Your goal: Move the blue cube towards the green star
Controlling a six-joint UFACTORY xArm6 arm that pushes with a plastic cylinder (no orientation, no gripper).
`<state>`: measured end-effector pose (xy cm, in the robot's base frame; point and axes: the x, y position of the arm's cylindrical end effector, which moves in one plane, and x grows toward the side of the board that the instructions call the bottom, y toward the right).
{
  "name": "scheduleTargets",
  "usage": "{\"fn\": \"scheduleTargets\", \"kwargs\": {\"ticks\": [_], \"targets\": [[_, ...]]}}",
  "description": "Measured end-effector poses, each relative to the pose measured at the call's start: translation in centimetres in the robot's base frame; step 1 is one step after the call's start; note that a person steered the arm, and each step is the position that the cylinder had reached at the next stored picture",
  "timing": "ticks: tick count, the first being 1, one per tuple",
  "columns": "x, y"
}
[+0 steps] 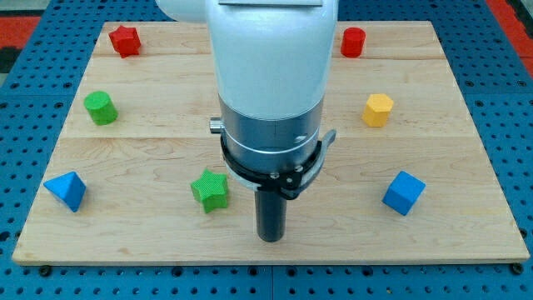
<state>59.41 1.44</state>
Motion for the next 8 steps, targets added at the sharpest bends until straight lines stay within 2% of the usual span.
{"fn": "scheduleTargets", "kwargs": {"ticks": [1,2,3,4,5,6,7,8], "targets": [[2.4,6.1],[2.3,7.8],[1.4,15.4],[-1.0,20.4],[-4.5,19.8],[-7.4,14.4],[-7.4,8.7],[-3.1,16.0]]}}
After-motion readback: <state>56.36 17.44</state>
